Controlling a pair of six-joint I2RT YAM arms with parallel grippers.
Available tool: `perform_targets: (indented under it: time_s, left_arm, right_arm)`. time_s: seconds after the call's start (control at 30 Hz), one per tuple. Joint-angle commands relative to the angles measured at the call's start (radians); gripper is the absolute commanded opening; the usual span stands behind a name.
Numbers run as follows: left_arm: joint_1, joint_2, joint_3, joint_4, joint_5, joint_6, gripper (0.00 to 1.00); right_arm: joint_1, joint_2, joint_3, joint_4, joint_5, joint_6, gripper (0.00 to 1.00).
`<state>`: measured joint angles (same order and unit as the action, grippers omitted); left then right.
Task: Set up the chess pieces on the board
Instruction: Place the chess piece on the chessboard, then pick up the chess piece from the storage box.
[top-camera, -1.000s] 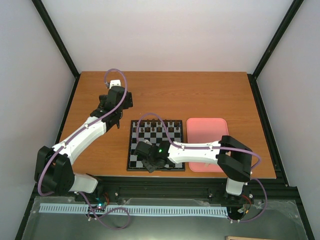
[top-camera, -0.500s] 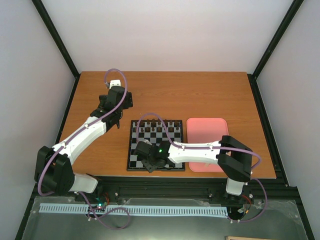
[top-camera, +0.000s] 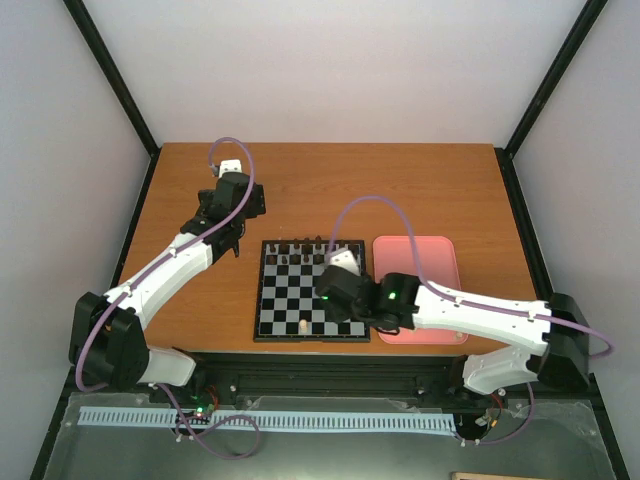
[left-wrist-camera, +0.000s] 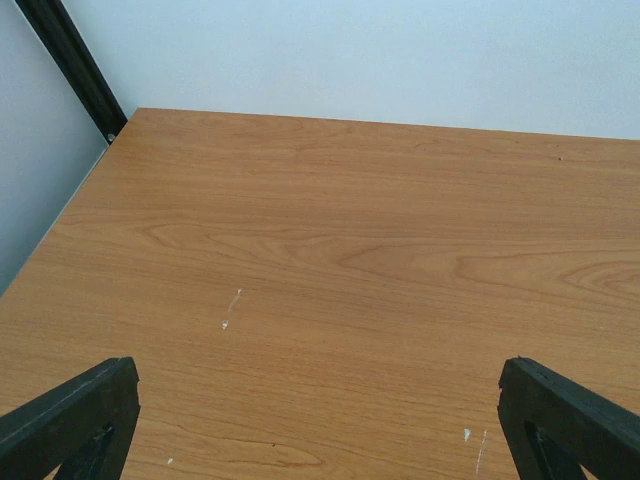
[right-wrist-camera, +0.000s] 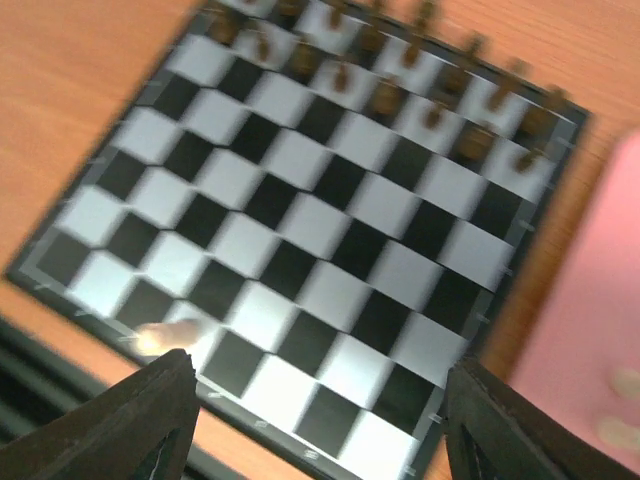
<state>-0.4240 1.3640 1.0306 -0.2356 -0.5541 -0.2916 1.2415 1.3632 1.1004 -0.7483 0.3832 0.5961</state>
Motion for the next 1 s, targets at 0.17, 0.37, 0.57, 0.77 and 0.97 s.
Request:
perform_targets:
  time_s: [0.17,0.37,0.57,0.77,0.97]
  left_arm:
    - [-0.007,0.005,0.029,0.004,-0.001,0.005,1.0]
    - [-0.008,0.014,0.034,0.007,0.003,0.005,1.0]
    - [-0.007,0.019,0.034,0.009,0.004,0.005,1.0]
    - [-0.007,0.027,0.036,0.011,0.005,0.005,1.0]
    - [-0.007,0.038,0.041,0.009,0.0,0.006,1.0]
  right_arm:
    - [-0.237,-0.238,-0.336,-0.277,0.054,0.368,0.64]
    - [-0.27,-0.295,-0.426,-0.292,0.026,0.445,0.62]
    - [-0.283,-0.299,-0.493,-0.25,-0.002,0.451,0.56]
    - [-0.323,-0.322,-0.535,-0.189,-0.029,0.414,0.48]
    - [-0.342,-0.309,-0.533,-0.149,-0.033,0.373,0.42]
